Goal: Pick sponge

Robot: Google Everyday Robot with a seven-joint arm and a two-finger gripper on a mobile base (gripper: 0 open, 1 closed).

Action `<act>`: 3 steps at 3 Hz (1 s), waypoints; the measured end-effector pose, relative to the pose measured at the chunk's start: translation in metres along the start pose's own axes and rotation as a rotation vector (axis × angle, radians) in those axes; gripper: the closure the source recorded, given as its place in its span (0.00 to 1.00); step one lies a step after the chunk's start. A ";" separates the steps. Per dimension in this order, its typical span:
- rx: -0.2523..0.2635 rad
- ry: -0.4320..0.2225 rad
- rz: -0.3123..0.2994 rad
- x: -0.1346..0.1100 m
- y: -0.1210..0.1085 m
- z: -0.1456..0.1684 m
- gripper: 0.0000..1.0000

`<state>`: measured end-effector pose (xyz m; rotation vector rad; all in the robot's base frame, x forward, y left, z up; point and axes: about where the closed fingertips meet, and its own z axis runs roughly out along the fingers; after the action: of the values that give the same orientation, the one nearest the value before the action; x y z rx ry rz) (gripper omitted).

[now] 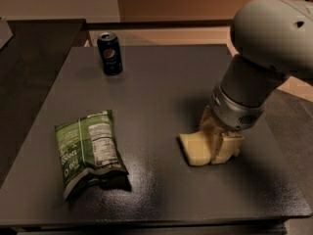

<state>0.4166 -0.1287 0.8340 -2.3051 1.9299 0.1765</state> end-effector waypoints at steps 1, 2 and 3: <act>0.022 -0.013 -0.016 -0.007 -0.002 -0.012 0.88; 0.056 -0.021 -0.032 -0.018 -0.009 -0.033 1.00; 0.102 -0.021 -0.046 -0.030 -0.016 -0.064 1.00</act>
Offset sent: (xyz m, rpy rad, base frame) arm 0.0107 0.0230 0.0670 0.0480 -0.0965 0.0335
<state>0.4272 -0.1084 0.9028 -2.2707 1.8289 0.0953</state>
